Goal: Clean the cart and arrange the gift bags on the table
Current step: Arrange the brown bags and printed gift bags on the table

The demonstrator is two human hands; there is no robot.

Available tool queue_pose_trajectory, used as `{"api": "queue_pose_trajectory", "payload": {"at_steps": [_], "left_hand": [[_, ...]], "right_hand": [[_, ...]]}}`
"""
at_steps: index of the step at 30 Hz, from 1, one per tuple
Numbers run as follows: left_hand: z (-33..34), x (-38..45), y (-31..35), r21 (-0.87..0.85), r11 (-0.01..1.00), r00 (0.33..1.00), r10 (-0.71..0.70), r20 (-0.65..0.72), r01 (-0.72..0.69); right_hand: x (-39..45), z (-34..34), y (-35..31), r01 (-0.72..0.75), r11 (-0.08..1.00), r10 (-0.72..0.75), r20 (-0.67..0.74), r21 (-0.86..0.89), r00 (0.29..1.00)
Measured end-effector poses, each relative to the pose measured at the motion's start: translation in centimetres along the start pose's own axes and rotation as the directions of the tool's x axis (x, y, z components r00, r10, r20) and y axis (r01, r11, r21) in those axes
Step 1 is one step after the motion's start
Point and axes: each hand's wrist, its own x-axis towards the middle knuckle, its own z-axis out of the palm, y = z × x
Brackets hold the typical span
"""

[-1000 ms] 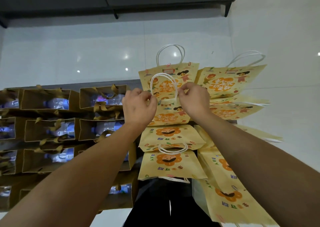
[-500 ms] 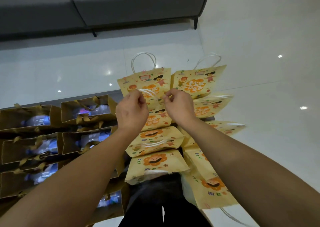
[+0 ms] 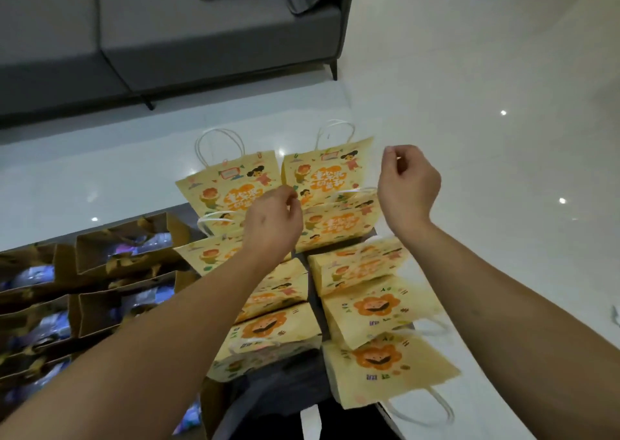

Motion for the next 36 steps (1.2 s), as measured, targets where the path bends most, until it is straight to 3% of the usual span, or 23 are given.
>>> {"api": "queue_pose_trajectory", "payload": {"at_steps": [2,4,8,10,15,20,24,28,30,33,34,36], "left_hand": [[0.5,1.3,1.0,0.034,0.999,0.999,-0.006,0.035,0.005],[1.3,3.2,1.7,0.054,0.998,0.998,-0.032,0.056,0.029],[3.3,7.7,2.5,0.172,0.984,0.998,-0.044,0.041,0.036],[4.3,10.0,2.7,0.171,0.982,0.996,-0.083,0.009,0.081],[7.0,14.0,1.2,0.250,0.953,0.985,-0.168,-0.038,0.172],[8.0,15.2,0.8,0.127,0.936,0.943,-0.320,-0.088,0.329],[8.3,14.5,1.6,0.068,0.941,0.937,-0.322,-0.136,0.333],[7.8,10.1,2.3,0.030,0.976,0.945,-0.202,-0.257,0.217],[7.7,7.0,2.4,0.054,0.986,0.966,-0.140,-0.218,0.155],[8.4,3.3,2.1,0.091,0.995,0.994,-0.025,-0.105,0.034],[8.8,2.6,1.8,0.097,0.995,0.998,-0.004,-0.060,0.009],[9.6,1.9,1.3,0.174,0.984,1.000,0.026,0.009,-0.027]], "right_hand": [[3.7,-0.1,1.3,-0.007,0.993,0.016,0.076,-0.119,0.997],[7.4,1.1,2.9,0.029,0.969,0.037,0.260,-0.244,0.965],[12.0,5.3,5.7,0.212,0.918,0.015,0.564,-0.336,0.826],[13.4,7.3,6.9,0.282,0.893,0.006,0.634,-0.352,0.773],[15.3,10.0,8.5,0.236,0.940,-0.026,0.639,-0.245,0.769],[15.8,10.8,8.8,0.244,0.948,-0.057,0.649,-0.203,0.759],[15.2,9.8,8.4,0.176,0.973,-0.048,0.625,-0.146,0.780],[12.2,5.9,9.0,0.047,0.999,-0.046,0.498,0.010,0.866],[10.3,3.5,9.9,-0.005,0.999,-0.024,0.587,0.048,0.809],[8.4,1.8,10.9,-0.071,0.996,0.081,0.831,-0.050,0.550],[8.1,1.8,11.2,-0.071,0.994,0.109,0.846,-0.084,0.522],[8.3,2.3,11.8,-0.050,0.993,0.115,0.786,-0.107,0.607]]}}
